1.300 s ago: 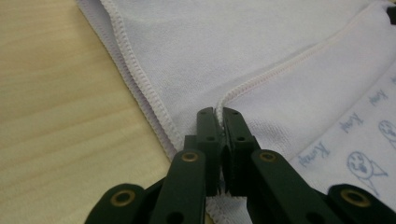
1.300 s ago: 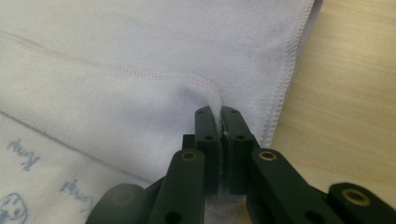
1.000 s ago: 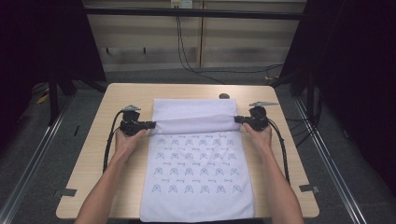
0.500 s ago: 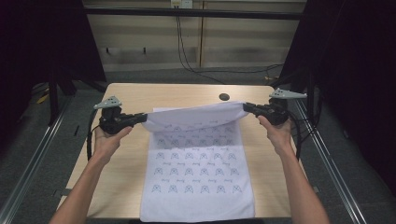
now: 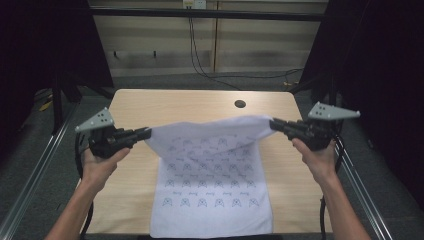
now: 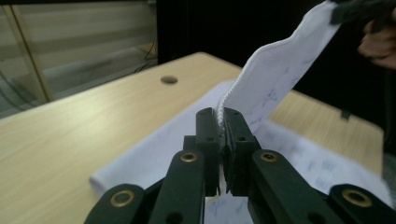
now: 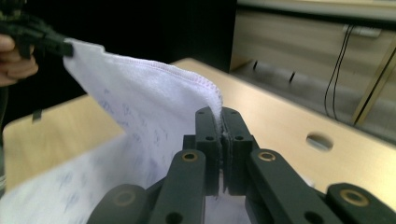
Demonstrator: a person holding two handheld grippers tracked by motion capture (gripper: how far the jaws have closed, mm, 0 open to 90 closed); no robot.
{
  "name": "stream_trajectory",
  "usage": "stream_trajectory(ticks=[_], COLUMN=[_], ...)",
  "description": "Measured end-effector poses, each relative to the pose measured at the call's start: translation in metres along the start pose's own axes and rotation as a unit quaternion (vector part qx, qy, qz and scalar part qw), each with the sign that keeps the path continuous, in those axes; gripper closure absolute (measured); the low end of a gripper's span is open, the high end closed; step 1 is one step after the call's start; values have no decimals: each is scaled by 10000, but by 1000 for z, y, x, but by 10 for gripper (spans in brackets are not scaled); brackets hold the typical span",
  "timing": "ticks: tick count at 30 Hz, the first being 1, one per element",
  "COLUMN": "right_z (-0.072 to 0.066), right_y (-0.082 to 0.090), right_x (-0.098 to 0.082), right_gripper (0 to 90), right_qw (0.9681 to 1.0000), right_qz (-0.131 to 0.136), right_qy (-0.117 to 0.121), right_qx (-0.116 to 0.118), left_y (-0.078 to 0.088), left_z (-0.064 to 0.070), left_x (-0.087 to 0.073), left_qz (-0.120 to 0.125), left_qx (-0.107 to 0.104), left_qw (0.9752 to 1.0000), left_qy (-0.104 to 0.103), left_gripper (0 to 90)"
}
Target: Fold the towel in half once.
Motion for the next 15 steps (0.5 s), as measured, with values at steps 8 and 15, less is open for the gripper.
stream_trajectory(ticks=[8,15], right_z=[-33,-48], right_y=[26,23], right_x=[-42,-109], right_gripper=[873,871], right_qw=[9995,9940], right_qz=[-299,-958], right_qy=[-57,-400], right_qx=[103,359], left_y=[25,20], left_z=[26,46], left_x=[2,-64], left_qz=[75,-659], left_qx=[-197,-486], left_qw=[9997,9965], left_qy=[-147,-173], left_gripper=[865,861])
Point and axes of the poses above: each handheld gripper's, and its own axes: y roughly backward along the jaws, x roughly out of its top, z roughly to its right, the point moved 6 cm from there along -y, roughly forward along the jaws, and after that the axes turned 8 degrees about x, right-handed, at the moved point
